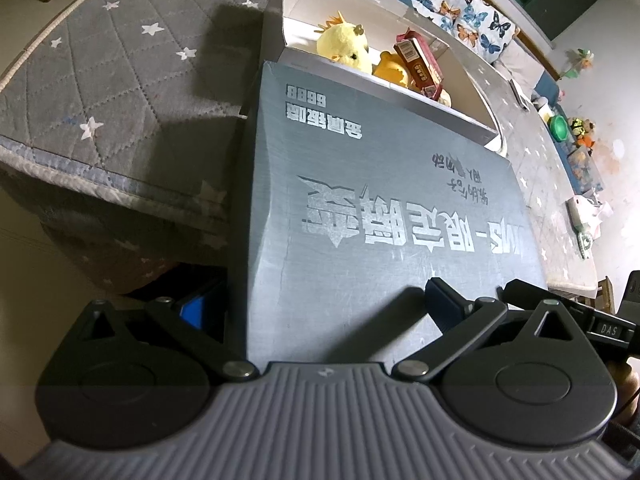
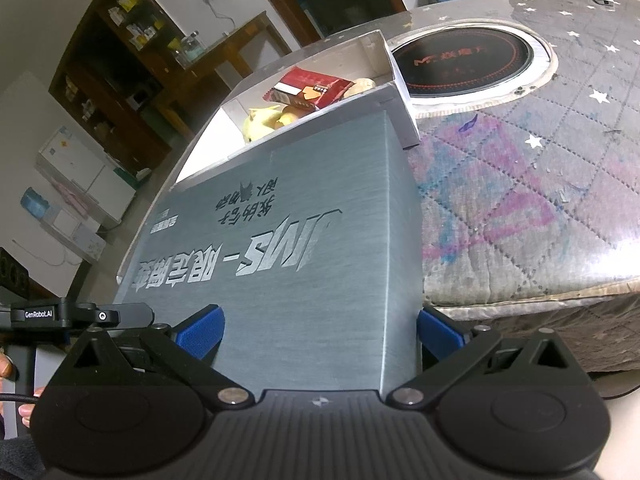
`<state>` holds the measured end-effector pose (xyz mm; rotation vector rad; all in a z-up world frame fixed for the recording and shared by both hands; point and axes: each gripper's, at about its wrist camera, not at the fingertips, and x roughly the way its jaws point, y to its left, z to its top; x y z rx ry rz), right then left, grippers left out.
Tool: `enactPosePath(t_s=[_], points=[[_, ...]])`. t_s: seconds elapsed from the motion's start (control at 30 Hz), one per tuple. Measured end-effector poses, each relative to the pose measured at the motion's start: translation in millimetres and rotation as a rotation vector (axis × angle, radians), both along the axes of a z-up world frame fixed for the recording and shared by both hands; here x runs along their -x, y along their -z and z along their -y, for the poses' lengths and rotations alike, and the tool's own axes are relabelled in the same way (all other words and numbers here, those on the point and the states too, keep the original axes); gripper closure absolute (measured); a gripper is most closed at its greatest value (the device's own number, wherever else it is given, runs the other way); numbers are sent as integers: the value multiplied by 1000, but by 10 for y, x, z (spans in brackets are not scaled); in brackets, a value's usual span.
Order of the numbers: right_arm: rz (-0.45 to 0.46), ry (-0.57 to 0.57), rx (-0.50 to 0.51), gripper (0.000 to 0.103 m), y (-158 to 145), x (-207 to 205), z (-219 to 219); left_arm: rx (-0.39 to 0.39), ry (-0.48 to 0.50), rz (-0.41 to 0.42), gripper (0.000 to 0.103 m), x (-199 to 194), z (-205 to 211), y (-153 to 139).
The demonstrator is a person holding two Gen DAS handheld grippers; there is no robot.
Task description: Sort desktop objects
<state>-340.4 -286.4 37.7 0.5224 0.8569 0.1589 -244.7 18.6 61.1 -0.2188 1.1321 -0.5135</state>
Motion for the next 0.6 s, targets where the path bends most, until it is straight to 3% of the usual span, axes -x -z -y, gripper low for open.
enactPosePath(t_s=[0.6], points=[[-30,-22,10,0,-23,-83,21,-16,-2,-50,0,-13,189,72]])
